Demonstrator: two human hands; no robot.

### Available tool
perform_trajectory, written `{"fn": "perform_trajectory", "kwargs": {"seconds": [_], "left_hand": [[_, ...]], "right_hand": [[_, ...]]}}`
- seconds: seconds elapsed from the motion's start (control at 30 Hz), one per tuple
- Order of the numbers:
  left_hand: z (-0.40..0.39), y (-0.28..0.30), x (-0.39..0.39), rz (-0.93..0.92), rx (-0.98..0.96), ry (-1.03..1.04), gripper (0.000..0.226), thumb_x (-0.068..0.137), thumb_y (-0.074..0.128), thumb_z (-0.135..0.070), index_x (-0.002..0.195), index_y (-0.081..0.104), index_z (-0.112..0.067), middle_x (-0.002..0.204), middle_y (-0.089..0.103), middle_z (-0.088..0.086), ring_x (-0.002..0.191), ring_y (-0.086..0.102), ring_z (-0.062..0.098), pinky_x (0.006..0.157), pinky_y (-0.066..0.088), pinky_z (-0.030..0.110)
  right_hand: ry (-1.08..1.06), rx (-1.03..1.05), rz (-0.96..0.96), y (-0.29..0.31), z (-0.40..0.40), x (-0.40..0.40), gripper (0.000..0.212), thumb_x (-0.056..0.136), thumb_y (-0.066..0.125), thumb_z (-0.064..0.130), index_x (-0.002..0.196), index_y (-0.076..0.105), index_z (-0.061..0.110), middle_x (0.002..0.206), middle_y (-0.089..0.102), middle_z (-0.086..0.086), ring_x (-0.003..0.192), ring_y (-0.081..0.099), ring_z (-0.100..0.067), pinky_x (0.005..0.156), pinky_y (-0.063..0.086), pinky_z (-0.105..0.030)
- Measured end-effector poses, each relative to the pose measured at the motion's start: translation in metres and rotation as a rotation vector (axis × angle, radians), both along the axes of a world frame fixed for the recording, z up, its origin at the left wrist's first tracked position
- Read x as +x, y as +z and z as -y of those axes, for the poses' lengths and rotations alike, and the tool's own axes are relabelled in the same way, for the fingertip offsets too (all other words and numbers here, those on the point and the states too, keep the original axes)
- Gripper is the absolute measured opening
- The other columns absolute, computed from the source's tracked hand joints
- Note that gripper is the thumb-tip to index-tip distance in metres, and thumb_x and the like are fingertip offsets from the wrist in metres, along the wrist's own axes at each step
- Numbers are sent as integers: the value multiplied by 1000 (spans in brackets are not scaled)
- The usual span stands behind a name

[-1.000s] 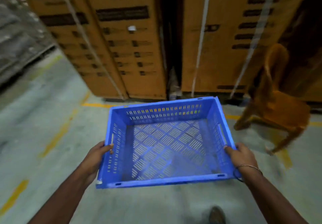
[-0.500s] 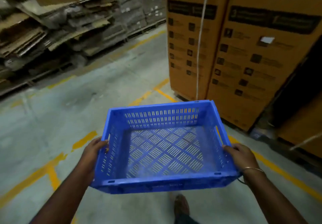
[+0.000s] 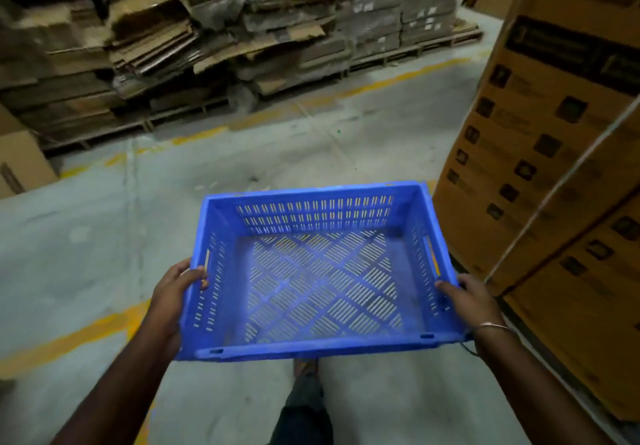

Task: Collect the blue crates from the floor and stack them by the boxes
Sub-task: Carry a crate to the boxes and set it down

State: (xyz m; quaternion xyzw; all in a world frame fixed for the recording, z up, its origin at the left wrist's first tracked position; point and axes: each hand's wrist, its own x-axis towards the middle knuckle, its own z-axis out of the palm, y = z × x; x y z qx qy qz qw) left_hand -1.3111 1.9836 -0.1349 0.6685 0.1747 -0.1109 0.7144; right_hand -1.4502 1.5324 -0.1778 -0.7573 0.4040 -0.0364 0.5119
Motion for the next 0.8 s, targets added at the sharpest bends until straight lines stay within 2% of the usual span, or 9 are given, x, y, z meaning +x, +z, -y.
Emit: {"fn": "perform_trajectory", "kwargs": {"seconds": [0.1, 0.2, 0.3, 0.4, 0.57, 0.7, 0.8], "left_hand": [[10, -8, 82, -14, -32, 24, 31, 94, 61, -15, 125, 63, -10, 75, 70, 2, 57, 67, 15, 52, 58, 32], [27, -4, 164, -3, -95, 41, 29, 95, 60, -13, 124, 64, -13, 92, 71, 11, 67, 71, 16, 57, 61, 32], [51, 2, 251, 20, -63, 16, 33, 94, 61, -14, 126, 64, -11, 107, 69, 19, 87, 67, 26, 68, 61, 34], [85, 7, 333, 33, -66, -40, 32, 94, 61, -15, 126, 64, -10, 110, 70, 19, 95, 65, 29, 81, 56, 40], [159, 7, 472, 76, -37, -111, 16, 95, 61, -14, 107, 70, -19, 102, 71, 15, 100, 64, 32, 97, 48, 51], [219, 2, 584, 95, 0, -156, 21, 94, 61, -16, 112, 71, -16, 108, 71, 18, 102, 64, 34, 101, 47, 60], [269, 13, 670, 110, -9, -157, 29, 94, 60, -17, 121, 69, -13, 118, 69, 23, 104, 63, 34, 97, 50, 55]], "right_hand": [[-55, 59, 33, 7, 4, 72, 7, 84, 69, 14, 78, 66, 12, 71, 64, -8, 65, 58, -25, 62, 44, -34], [-70, 103, 70, 18, 16, 140, 8, 86, 61, -2, 85, 65, 4, 70, 62, -10, 60, 54, -22, 54, 39, -29], [-123, 126, 87, 19, 34, 201, 9, 85, 61, -5, 89, 64, 2, 66, 67, -5, 57, 61, -20, 50, 45, -26], [-181, 154, 109, 14, 62, 260, 7, 83, 62, -5, 86, 63, 2, 55, 68, 6, 46, 61, -7, 40, 43, -14], [-275, 169, 143, -3, 122, 377, 6, 82, 64, -4, 83, 62, 2, 56, 67, 1, 44, 60, -8, 39, 43, -14], [-306, 221, 176, -18, 174, 476, 6, 82, 65, -1, 83, 63, 5, 78, 67, -20, 52, 62, -16, 45, 47, -20], [-344, 223, 182, -14, 219, 555, 4, 82, 63, -4, 84, 61, -1, 69, 68, -10, 46, 59, -10, 46, 45, -20]]}}
